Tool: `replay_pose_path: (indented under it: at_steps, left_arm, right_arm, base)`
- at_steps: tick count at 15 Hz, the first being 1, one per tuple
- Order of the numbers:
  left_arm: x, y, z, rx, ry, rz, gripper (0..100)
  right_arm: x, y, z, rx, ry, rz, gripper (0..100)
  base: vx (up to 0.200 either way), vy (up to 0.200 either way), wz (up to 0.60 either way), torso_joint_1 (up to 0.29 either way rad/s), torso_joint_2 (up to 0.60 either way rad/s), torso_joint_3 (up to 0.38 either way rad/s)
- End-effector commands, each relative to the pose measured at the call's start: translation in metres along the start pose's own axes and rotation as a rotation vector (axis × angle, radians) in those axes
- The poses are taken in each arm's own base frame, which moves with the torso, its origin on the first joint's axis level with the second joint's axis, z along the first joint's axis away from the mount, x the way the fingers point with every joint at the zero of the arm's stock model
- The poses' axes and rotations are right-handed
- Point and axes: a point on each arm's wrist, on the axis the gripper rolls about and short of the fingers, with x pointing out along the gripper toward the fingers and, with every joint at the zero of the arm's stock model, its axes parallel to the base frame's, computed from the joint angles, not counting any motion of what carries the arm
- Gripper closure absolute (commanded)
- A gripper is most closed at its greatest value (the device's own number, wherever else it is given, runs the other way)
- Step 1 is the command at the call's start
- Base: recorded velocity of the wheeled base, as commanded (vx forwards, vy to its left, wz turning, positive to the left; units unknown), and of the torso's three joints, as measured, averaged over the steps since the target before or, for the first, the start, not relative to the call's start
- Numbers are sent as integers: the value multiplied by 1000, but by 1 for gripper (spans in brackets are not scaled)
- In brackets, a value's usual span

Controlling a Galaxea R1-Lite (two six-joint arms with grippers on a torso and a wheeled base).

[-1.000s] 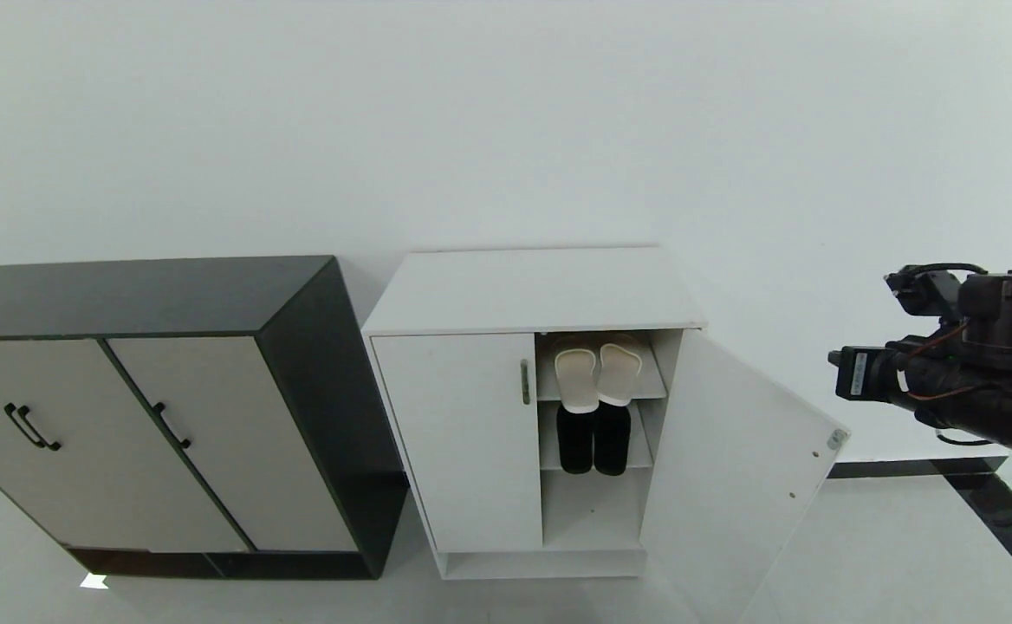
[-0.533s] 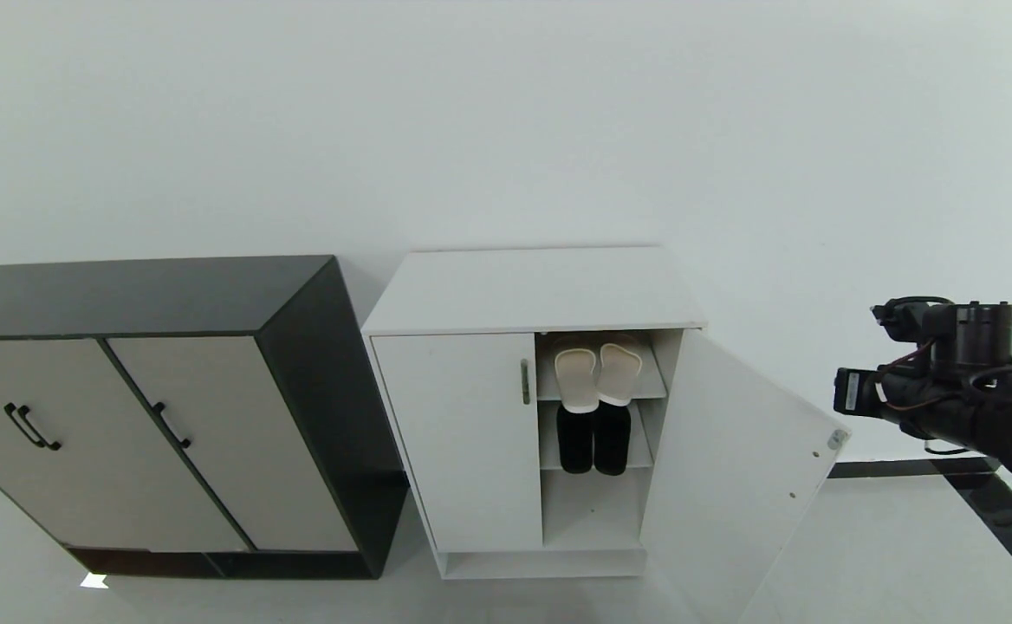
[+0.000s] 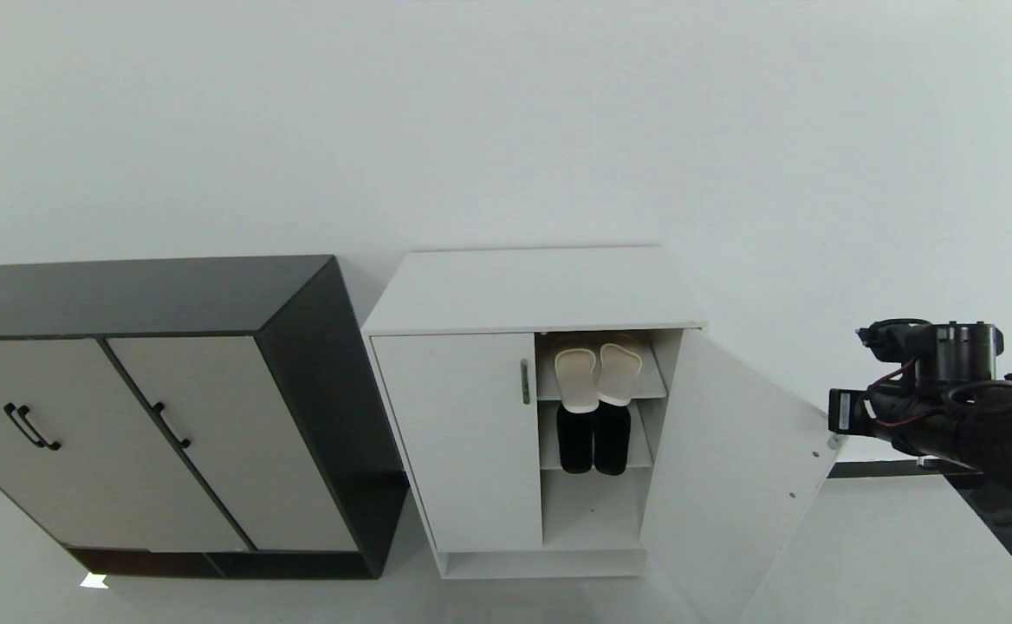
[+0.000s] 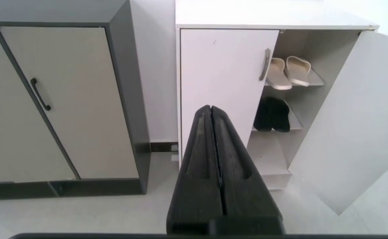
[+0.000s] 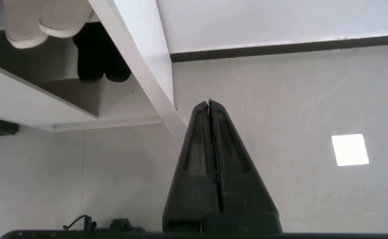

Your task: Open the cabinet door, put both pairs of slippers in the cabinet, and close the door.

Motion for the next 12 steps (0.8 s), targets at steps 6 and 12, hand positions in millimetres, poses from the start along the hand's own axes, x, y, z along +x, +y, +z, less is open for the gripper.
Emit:
replay_pose_path:
  at_steps: [6, 12]
  left_arm:
    - [0, 0, 0, -1, 1, -1, 100]
    - [0, 0, 0, -1, 1, -1, 100]
  right_arm:
    - [7, 1, -10, -21, 35, -1, 100]
    - [2, 23, -21, -58, 41, 53, 100]
  base:
    - [0, 0, 0, 0, 0, 0]
    - [0, 0, 0, 0, 0, 0]
